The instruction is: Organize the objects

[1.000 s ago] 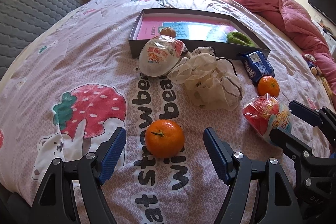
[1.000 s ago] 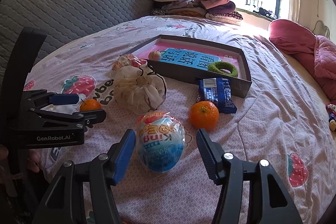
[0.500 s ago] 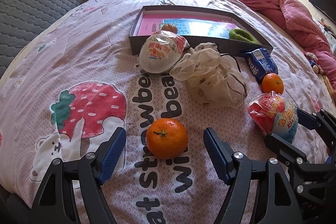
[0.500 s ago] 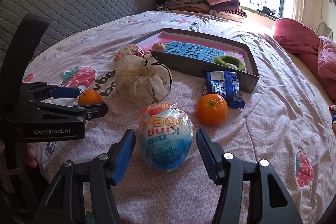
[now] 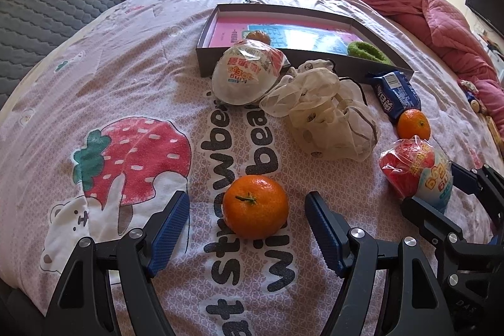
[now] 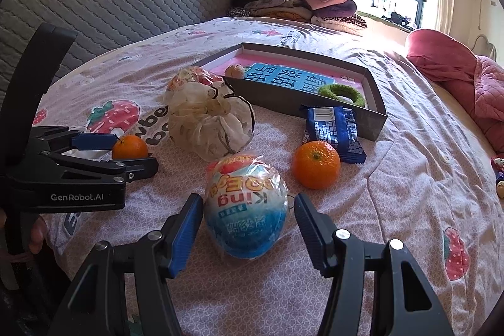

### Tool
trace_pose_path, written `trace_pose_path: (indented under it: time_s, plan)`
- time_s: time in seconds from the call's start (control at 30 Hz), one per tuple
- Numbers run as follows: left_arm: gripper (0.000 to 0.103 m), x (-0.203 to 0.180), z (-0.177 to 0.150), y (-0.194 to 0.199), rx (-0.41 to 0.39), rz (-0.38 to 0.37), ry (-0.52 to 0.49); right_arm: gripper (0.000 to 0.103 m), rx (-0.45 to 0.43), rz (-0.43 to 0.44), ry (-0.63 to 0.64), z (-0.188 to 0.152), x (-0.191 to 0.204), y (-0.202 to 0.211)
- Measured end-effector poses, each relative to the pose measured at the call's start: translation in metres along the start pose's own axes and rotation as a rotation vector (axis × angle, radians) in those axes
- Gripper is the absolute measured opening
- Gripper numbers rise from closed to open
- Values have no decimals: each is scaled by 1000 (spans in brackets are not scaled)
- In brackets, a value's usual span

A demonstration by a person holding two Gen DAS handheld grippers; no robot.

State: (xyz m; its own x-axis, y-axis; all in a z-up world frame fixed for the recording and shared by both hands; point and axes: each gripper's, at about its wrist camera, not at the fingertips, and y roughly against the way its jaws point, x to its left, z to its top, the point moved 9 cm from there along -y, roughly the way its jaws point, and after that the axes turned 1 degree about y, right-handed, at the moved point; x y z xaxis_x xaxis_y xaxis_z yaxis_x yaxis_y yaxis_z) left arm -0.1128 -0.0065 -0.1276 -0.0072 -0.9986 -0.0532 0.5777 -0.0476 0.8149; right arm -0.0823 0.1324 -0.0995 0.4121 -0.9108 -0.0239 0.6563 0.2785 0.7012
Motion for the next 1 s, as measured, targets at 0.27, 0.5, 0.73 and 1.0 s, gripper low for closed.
trace_pose_path:
  time_s: [0.27, 0.5, 0.73, 1.0]
  plan:
    - [73, 1, 1, 0, -3, -15, 5, 59, 10, 18, -14, -1, 0, -4]
    - [58, -5, -2, 0, -1, -23, -21, 55, 16, 21, -17, -4, 1, -6]
    - [40, -7, -3, 1, -6, -37, -21, 55, 1, 37, -29, -2, 1, -4]
    - [39, -9, 0, 7, -26, -52, -17, 54, -28, 43, -38, 2, 0, 2]
